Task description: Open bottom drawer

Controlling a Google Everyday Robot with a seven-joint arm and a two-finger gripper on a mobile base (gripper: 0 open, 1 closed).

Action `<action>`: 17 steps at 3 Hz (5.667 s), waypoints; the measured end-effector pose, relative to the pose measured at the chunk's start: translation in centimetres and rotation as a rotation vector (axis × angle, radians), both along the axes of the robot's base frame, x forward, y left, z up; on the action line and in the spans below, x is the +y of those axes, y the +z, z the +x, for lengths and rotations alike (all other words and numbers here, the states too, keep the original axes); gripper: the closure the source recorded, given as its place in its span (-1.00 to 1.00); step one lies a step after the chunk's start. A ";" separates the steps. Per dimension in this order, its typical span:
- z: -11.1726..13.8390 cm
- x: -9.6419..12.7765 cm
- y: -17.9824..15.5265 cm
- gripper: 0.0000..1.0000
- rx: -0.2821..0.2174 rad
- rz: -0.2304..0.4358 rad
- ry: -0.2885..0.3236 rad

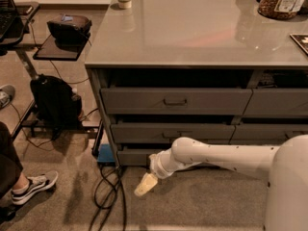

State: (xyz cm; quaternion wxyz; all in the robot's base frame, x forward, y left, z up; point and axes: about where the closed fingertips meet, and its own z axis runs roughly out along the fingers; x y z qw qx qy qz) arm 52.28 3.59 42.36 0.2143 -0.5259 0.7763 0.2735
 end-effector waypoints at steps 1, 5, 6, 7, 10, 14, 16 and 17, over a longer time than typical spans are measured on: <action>1.2 0.7 -1.9 -1.00 -0.012 0.035 -0.059; 9.0 -6.1 -4.4 -1.00 -0.261 0.103 -0.014; 11.0 -7.8 -5.6 -1.00 -0.300 0.069 0.066; 12.1 -9.4 -6.3 -1.00 -0.306 0.027 0.079; 9.6 -15.6 -7.5 -1.00 -0.242 -0.064 0.026; 12.2 -25.7 -18.4 -1.00 -0.370 -0.178 0.010; 17.4 -29.4 -20.7 -1.00 -0.381 -0.186 -0.049; 18.2 -29.7 -22.5 -1.00 -0.385 -0.191 -0.049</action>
Offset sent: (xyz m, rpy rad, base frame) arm 0.0146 0.0069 -0.0189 0.0363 -0.0139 -0.0619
